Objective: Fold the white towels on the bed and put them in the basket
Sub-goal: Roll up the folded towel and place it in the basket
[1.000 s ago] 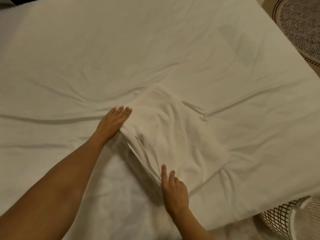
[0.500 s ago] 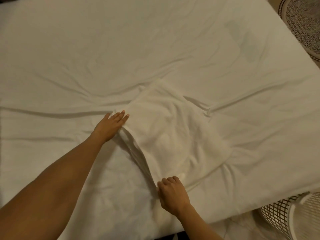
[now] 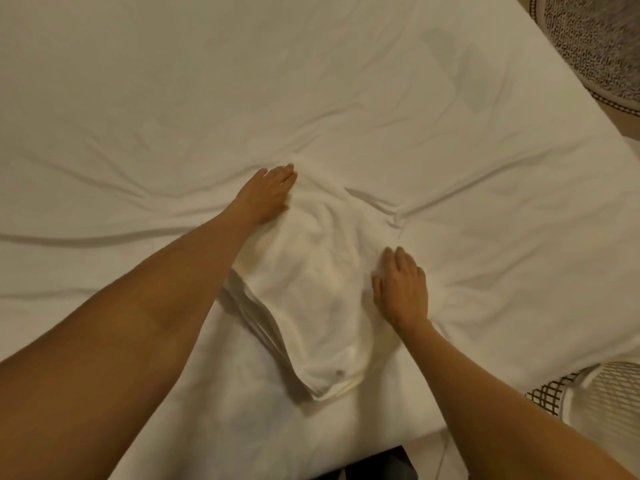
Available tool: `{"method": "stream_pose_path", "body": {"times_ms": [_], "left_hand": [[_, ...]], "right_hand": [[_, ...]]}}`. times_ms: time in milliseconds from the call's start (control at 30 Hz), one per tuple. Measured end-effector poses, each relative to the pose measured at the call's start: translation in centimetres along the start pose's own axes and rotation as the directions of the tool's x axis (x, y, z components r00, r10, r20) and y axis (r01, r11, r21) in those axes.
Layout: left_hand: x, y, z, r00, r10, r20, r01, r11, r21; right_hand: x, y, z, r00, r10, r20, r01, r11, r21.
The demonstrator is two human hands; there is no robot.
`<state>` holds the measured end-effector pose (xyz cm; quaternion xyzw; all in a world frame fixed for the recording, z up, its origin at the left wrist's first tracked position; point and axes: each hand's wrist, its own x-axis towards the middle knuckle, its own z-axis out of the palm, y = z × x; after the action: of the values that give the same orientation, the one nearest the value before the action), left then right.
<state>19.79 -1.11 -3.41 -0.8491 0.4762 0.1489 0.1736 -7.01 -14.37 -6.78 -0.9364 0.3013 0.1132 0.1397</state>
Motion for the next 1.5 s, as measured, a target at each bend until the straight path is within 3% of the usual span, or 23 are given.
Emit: {"method": "stream_pose_path", "body": {"times_ms": [133,367,533,733,933,1067,1200,1367,1500], "left_hand": [[4.6,2.8,-0.7,0.996,0.070,0.053,-0.071,0.997,0.019],[8.9,5.7,0.0,0.964,0.180,0.193,-0.206,0.970,0.126],[10.3,5.0,-0.5,0.960,0.213,0.181,-0.241,0.959,0.150],[10.6,4.1,-2.1,0.957,0.150,0.250,-0.209,0.951,0.229],[8.3,3.6,-1.4,0.975,0.111,0.192,-0.170,0.930,0.327],[6.6,2.6,-0.9,0.970,0.145,0.196,-0.199,0.937,0.288],[4.7,2.3,-1.7,0.948,0.102,0.300,-0.148,0.980,0.133],[2.6,2.0,-3.6,0.887,0.053,0.460,-0.094,0.993,0.066],[0.4,1.2,-5.0,0.899,0.046,0.435,-0.062,0.998,0.021]], "right_hand": [[2.9,1.9,-0.7,0.986,0.148,0.079,-0.155,0.984,0.091],[5.1,3.7,-0.2,0.953,0.083,0.290,-0.140,0.973,0.181],[5.8,4.1,0.3,0.935,0.127,0.330,-0.205,0.956,0.212],[7.3,4.7,-1.3,0.813,0.164,0.558,-0.328,0.922,0.207],[6.5,3.9,-1.9,0.824,0.169,0.541,-0.290,0.945,0.147],[5.5,4.2,-2.3,0.771,0.080,0.632,-0.273,0.938,0.215],[4.8,4.7,-2.7,0.769,0.044,0.637,-0.239,0.945,0.224],[3.4,3.9,-3.5,0.783,0.125,0.610,-0.326,0.917,0.230],[2.5,3.2,-5.1,0.828,0.113,0.550,-0.285,0.929,0.238]]}}
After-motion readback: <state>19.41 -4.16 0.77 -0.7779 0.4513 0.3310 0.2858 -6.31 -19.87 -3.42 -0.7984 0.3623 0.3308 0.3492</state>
